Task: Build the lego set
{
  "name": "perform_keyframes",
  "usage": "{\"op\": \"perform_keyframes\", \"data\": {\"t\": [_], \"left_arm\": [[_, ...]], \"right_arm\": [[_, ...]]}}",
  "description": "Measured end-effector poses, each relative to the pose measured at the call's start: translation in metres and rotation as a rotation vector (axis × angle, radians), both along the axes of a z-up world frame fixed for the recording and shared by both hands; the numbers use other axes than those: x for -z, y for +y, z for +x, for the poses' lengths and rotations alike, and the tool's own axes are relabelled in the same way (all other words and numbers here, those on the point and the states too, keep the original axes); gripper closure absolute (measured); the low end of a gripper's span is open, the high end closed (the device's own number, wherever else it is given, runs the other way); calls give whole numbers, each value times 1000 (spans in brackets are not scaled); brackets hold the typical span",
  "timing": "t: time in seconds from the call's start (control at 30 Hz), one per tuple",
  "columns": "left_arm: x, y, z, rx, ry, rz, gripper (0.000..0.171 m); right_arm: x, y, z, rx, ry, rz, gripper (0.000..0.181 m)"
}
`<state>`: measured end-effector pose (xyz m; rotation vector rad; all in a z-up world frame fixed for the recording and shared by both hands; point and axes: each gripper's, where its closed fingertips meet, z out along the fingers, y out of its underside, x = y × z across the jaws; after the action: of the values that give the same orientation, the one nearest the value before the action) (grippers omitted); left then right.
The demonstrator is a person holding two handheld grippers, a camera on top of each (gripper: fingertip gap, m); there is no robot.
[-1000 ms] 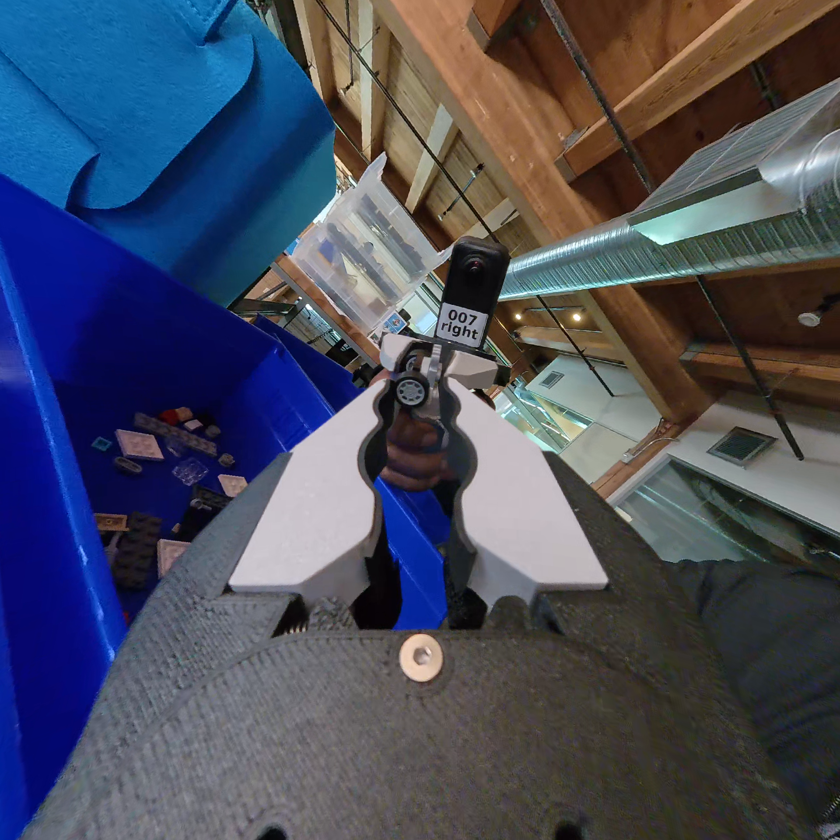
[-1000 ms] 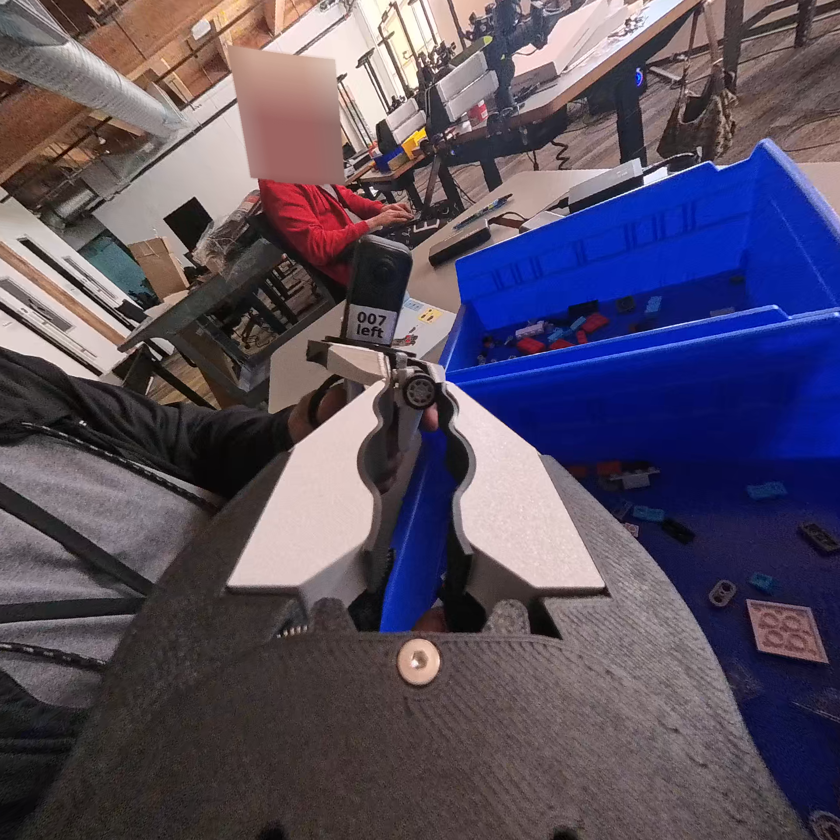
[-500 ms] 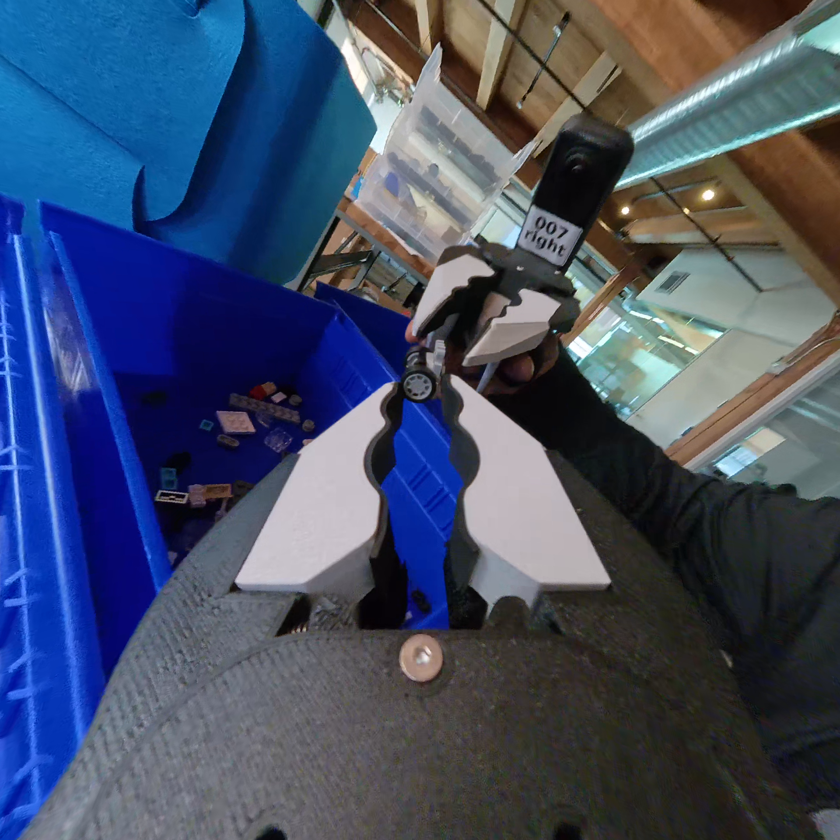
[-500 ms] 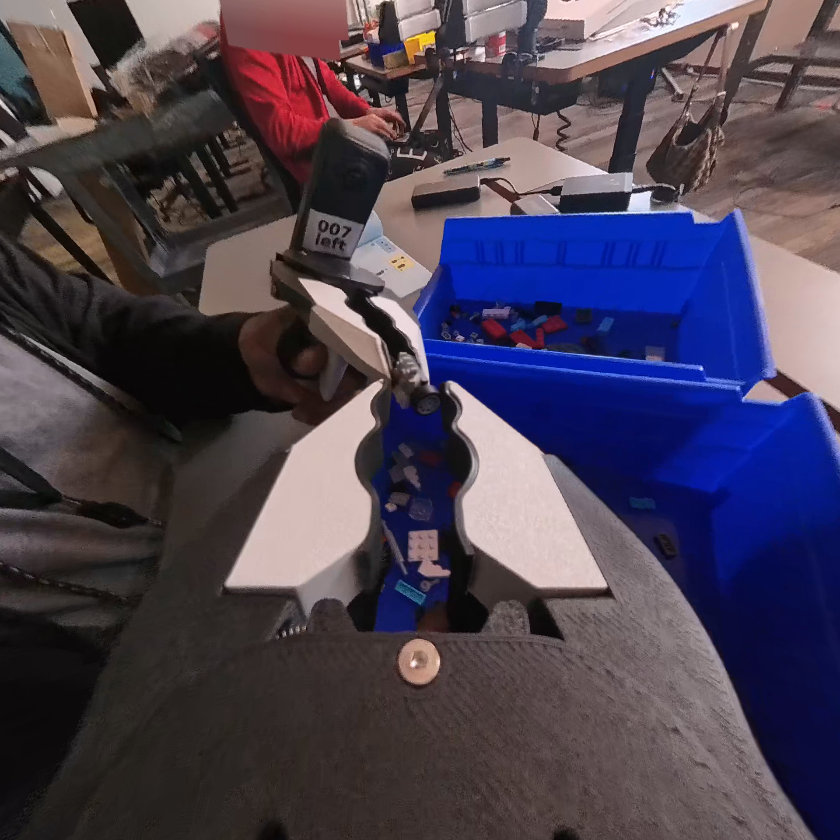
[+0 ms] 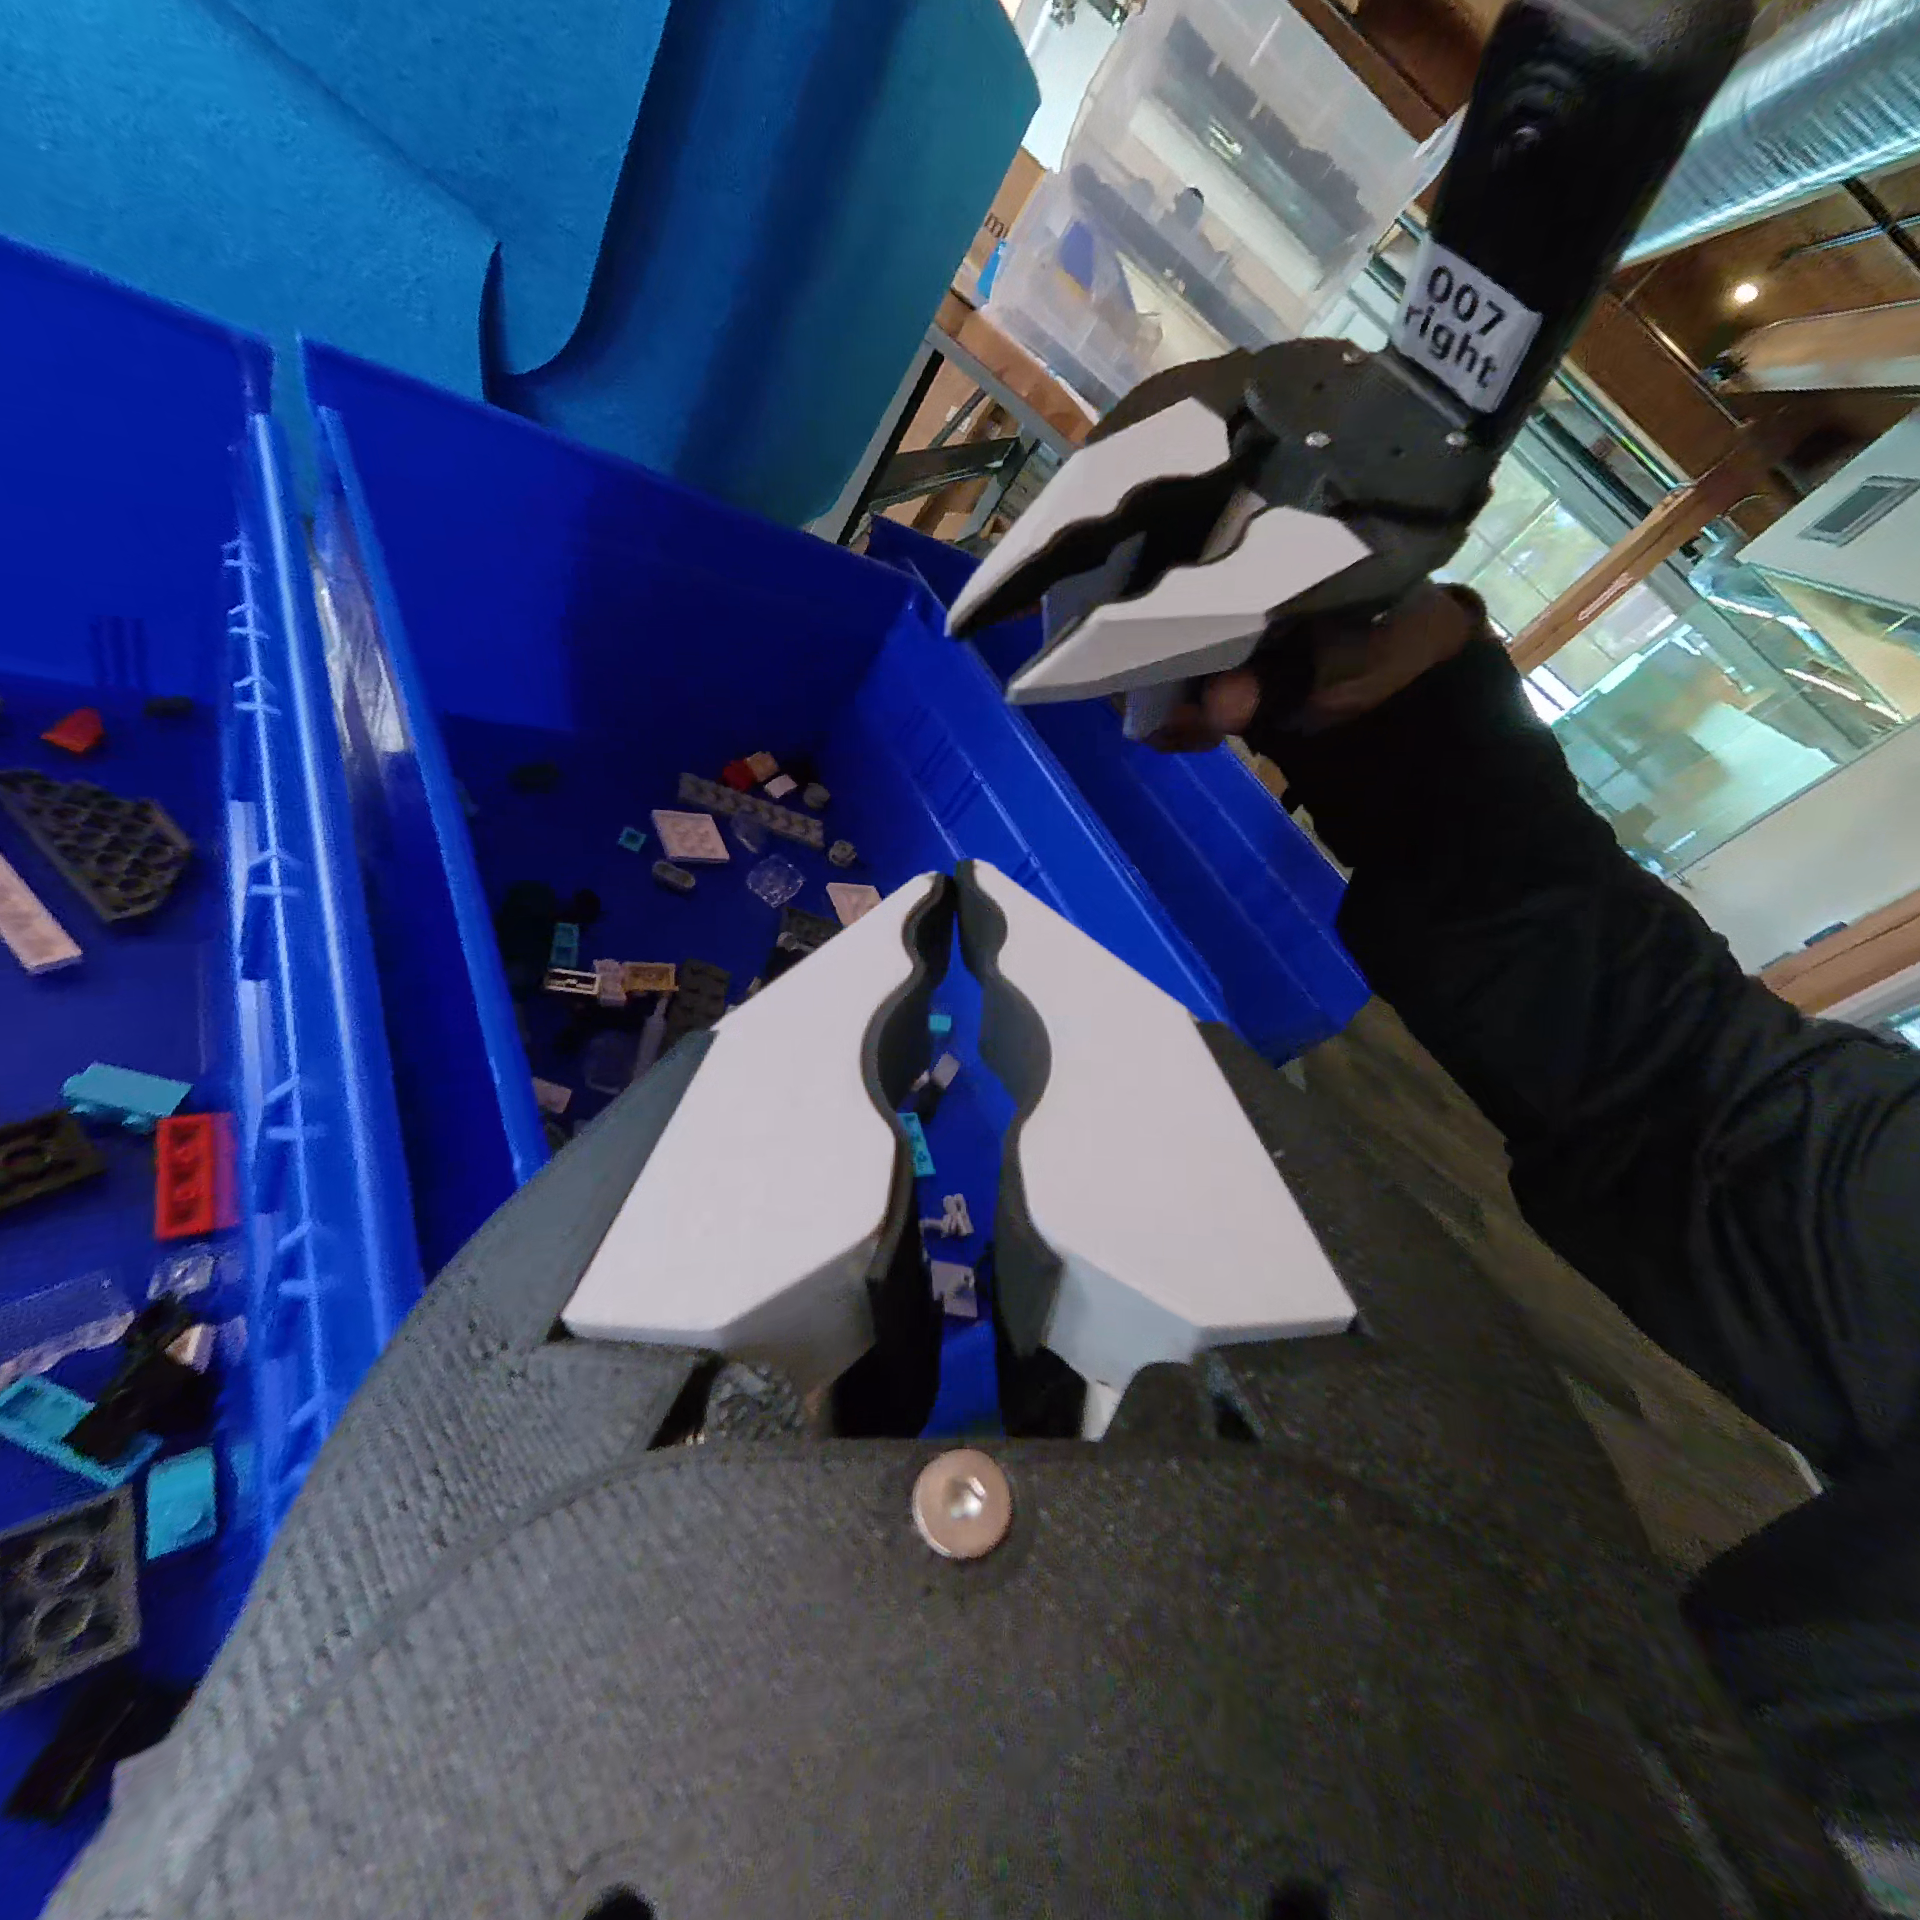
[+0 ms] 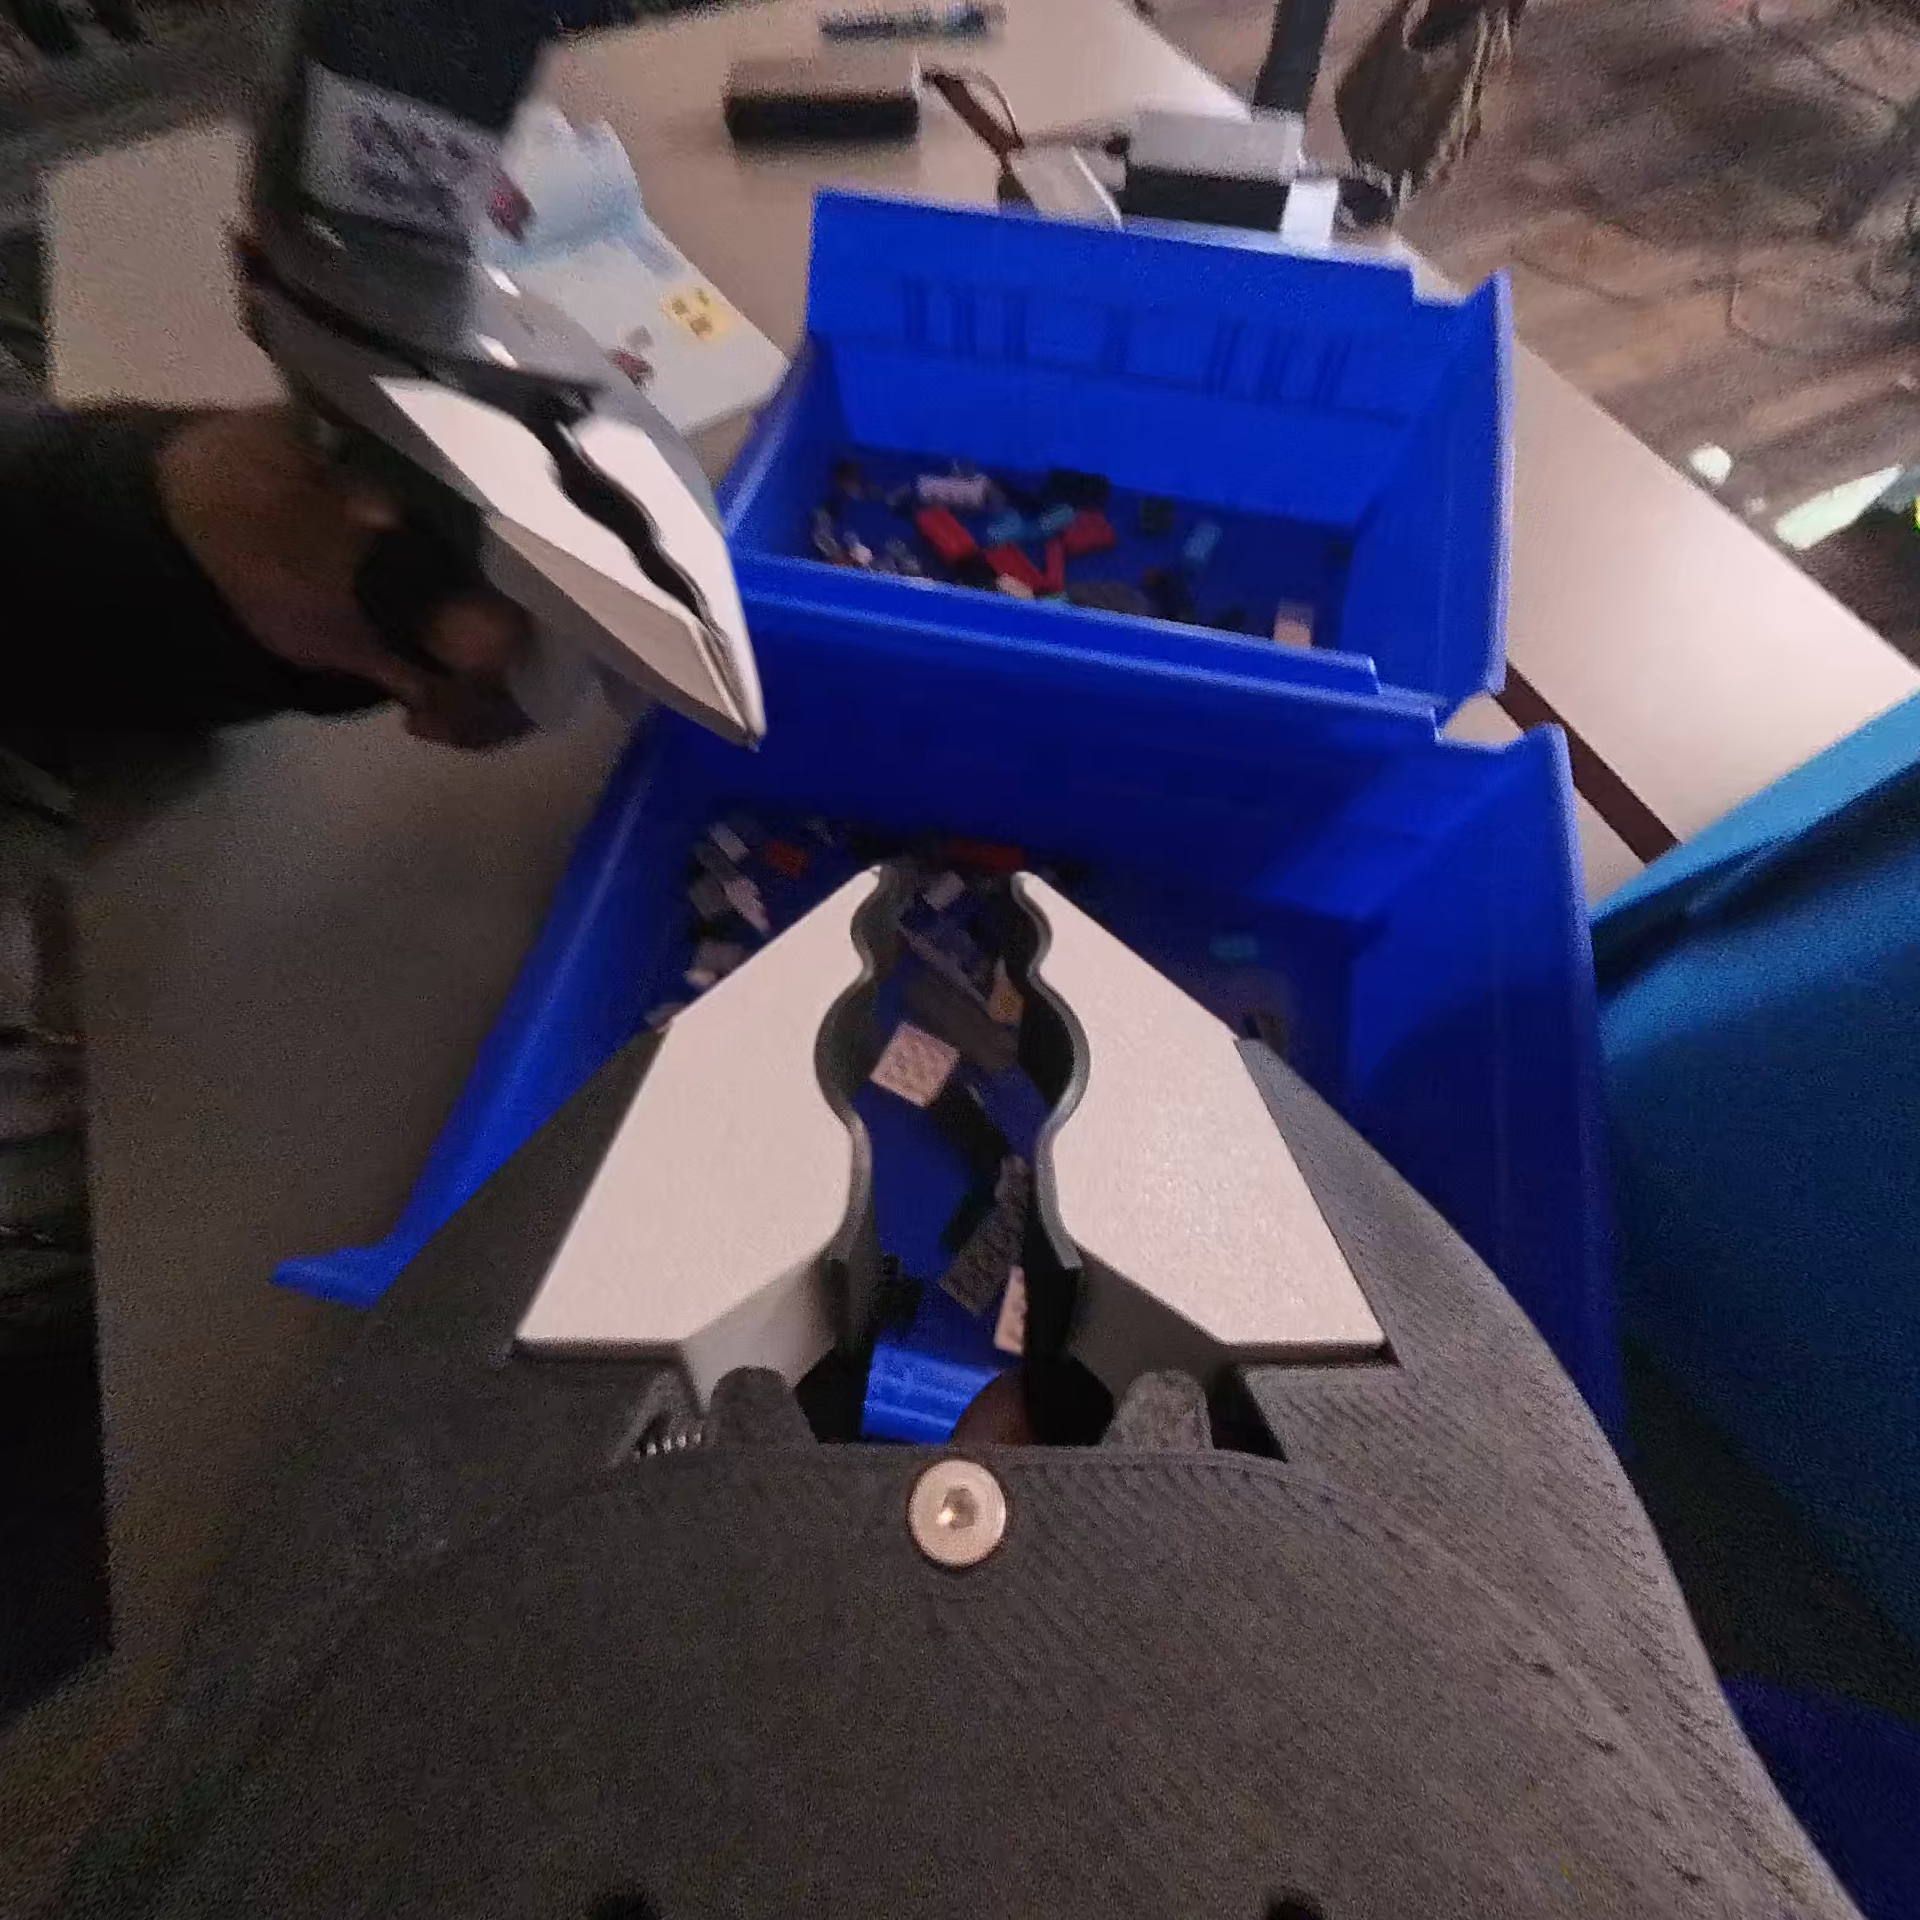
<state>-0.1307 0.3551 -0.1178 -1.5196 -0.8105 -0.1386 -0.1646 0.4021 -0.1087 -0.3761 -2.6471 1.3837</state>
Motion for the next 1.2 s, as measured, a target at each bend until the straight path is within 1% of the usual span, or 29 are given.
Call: {"op": "perform_keyframes", "data": {"t": [0.1, 0.23, 0.33, 0.43, 0.53, 0.6, 0.7, 0.77, 0.83, 0.87, 0.97, 1.07, 1.2], "left_arm": [[-5, -12, 1, -28, 16, 3, 171], [-10, -30, -1, -71, 22, 25, 168], [-9, -38, -1, -90, 11, 35, 168], [-7, -42, 3, -93, 9, 28, 167], [-6, -45, 6, -88, 4, 24, 167], [-5, -46, 8, -83, 0, 25, 166], [-2, -46, 9, -79, -6, 26, 166], [-1, -46, 9, -75, -12, 28, 166], [0, -46, 7, -79, -15, 24, 166], [1, -46, 7, -81, -17, 19, 166], [2, -46, 6, -83, -21, 8, 166], [3, -45, 6, -92, -34, -4, 166], [2, -45, 4, -116, -66, 3, 163]], "right_arm": [[21, 0, -5, -9, 4, 142, 159], [46, -18, -15, -80, 24, 317, 159], [69, -29, -31, -134, 50, 452, 157], [95, -32, -44, -178, 37, 572, 156], [117, -32, -53, -221, 28, 649, 151], [125, -34, -55, -242, 19, 655, 147], [129, -39, -57, -258, 12, 632, 142], [132, -39, -59, -267, 18, 637, 142], [138, -36, -61, -271, 34, 670, 149], [140, -35, -61, -274, 49, 686, 156], [138, -36, -62, -276, 96, 684, 158], [122, -40, -59, -264, 174, 633, 160], [79, -51, -43, -235, 361, 491, 160]]}}
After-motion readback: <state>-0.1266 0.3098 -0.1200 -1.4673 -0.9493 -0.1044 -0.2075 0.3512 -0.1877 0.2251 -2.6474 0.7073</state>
